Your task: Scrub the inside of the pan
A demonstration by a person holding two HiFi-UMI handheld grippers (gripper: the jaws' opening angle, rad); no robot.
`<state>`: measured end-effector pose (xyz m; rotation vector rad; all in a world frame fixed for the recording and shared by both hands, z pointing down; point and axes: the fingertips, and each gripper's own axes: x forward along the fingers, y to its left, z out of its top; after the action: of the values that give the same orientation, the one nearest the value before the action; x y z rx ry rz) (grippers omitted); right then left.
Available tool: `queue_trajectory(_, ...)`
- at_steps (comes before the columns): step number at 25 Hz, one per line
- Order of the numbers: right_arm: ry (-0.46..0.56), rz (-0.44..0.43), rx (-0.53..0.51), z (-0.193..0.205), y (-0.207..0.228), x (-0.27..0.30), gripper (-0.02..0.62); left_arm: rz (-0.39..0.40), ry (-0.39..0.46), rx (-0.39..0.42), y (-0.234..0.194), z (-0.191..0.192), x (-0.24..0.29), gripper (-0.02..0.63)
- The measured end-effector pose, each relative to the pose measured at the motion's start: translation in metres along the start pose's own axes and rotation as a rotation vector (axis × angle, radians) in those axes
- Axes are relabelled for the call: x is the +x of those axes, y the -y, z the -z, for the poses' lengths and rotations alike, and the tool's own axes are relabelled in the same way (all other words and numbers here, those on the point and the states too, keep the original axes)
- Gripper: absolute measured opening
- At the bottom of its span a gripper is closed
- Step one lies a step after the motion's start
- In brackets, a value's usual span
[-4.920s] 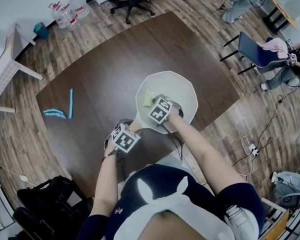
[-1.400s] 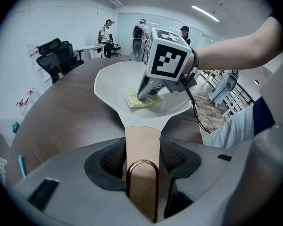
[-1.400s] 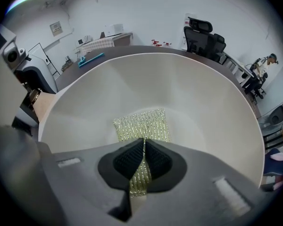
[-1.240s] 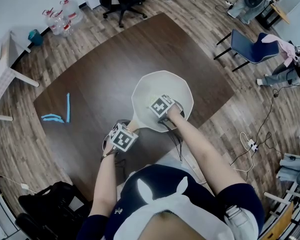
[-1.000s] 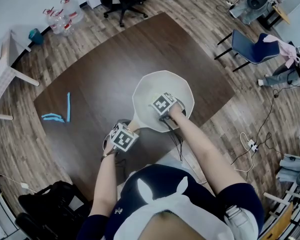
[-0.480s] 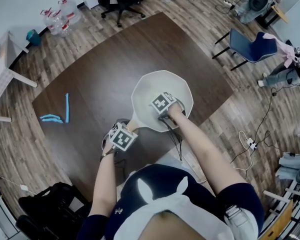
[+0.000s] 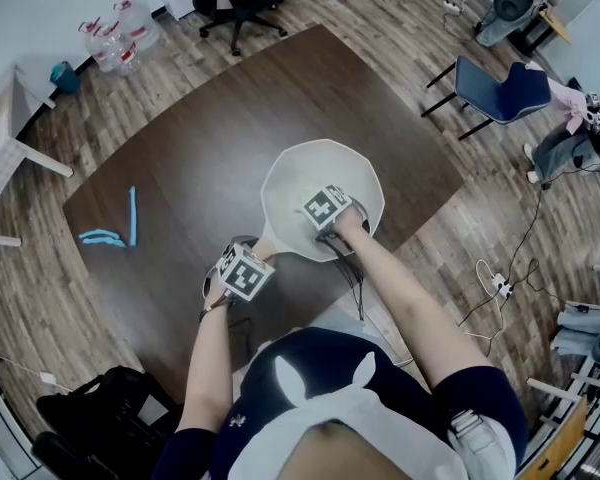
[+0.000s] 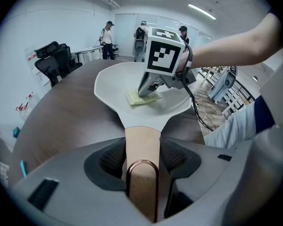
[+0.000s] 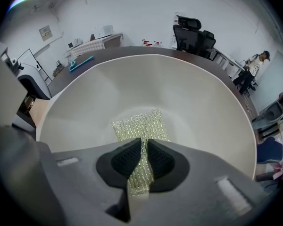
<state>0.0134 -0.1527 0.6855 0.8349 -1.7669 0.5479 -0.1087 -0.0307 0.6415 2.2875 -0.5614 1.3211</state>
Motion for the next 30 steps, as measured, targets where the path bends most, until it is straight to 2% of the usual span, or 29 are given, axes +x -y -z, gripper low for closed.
queue_trajectory(4, 0.016, -0.012, 0.031, 0.000, -0.005, -0.004, 0.074, -0.007, 0.009, 0.026, -0.001, 0.001, 0.000, 0.222)
queue_trajectory(9, 0.062, -0.011, 0.073, -0.001, -0.007, -0.016, 0.075, -0.016, 0.025, 0.068, 0.002, 0.001, -0.004, 0.224)
queue_trajectory(15, 0.129, -0.060, 0.156, 0.000, -0.021, -0.037, 0.075, -0.070, 0.058, 0.113, 0.003, -0.001, -0.014, 0.224)
queue_trajectory(18, 0.195, -0.053, 0.138, -0.006, -0.024, -0.051, 0.074, -0.127, 0.115, 0.132, 0.002, -0.010, -0.027, 0.224)
queue_trajectory(22, 0.264, -0.079, 0.139, -0.010, -0.040, -0.070, 0.071, -0.174, 0.220, 0.099, -0.002, -0.027, -0.049, 0.224)
queue_trajectory(25, 0.353, -0.097, 0.130, -0.017, -0.059, -0.091, 0.062, -0.206, 0.290, 0.075, 0.000, -0.036, -0.065, 0.224)
queue_trajectory(26, 0.390, -0.099, 0.123, -0.020, -0.066, -0.100, 0.015, -0.212, 0.314, 0.069, 0.002, -0.039, -0.070, 0.223)
queue_trajectory(27, 0.427, -0.100, 0.118, -0.023, -0.072, -0.110, -0.002, -0.213, 0.338, 0.066, 0.006, -0.042, -0.075, 0.222)
queue_trajectory(30, 0.526, -0.121, 0.117, -0.029, -0.091, -0.139, -0.001, -0.214, 0.397, 0.064, 0.018, -0.051, -0.090, 0.222)
